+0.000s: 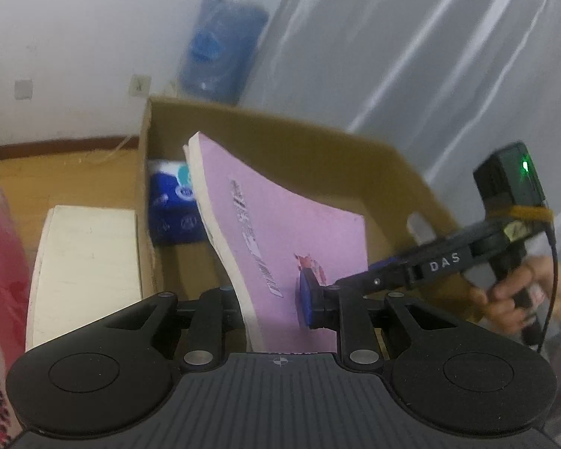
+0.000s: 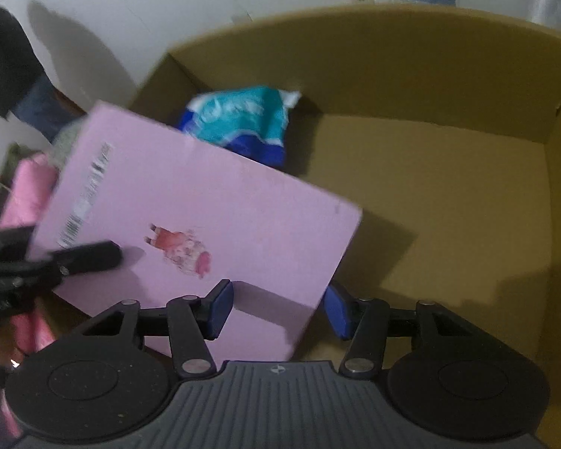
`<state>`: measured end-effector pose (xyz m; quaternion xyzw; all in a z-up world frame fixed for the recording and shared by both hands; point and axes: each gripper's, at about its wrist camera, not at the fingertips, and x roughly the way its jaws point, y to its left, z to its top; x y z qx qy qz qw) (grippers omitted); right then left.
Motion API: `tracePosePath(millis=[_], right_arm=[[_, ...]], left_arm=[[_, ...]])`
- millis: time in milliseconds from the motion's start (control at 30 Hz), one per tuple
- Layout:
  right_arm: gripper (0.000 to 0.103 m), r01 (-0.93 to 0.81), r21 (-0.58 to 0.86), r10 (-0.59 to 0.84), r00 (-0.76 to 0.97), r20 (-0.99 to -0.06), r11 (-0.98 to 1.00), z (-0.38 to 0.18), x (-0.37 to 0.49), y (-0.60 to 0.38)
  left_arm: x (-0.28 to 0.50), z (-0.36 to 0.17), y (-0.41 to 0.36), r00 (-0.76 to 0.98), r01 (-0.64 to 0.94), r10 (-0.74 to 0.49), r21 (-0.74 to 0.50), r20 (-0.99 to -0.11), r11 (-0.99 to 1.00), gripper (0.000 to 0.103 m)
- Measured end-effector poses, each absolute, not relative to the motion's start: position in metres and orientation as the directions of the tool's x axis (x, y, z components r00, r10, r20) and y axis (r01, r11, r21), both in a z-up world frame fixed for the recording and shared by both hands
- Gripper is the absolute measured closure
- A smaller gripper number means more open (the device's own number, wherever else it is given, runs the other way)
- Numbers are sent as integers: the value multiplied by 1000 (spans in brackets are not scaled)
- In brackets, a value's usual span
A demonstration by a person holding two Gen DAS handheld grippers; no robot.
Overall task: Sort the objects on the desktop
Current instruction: 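Lower the pink board into the box and open the left gripper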
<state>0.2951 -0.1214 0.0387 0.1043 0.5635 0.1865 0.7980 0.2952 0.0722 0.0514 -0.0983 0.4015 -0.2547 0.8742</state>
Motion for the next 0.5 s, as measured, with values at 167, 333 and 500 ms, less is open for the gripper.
tracePosePath(millis=[167,333,500], right_arm=[[47,-230,330,389,294,-873,915,47,301,-120],[48,-227,291,353,314,-882,929,51,312,-120],[47,-211,254,313,325,-893,944,40,329,-119]], left_arm=[[300,56,53,503,362,-428,-266,-751,893,79],[299,65,43,489,349,-298,-130,-820,928,51],[273,79,45,565,371,-208,21,-798,928,43]])
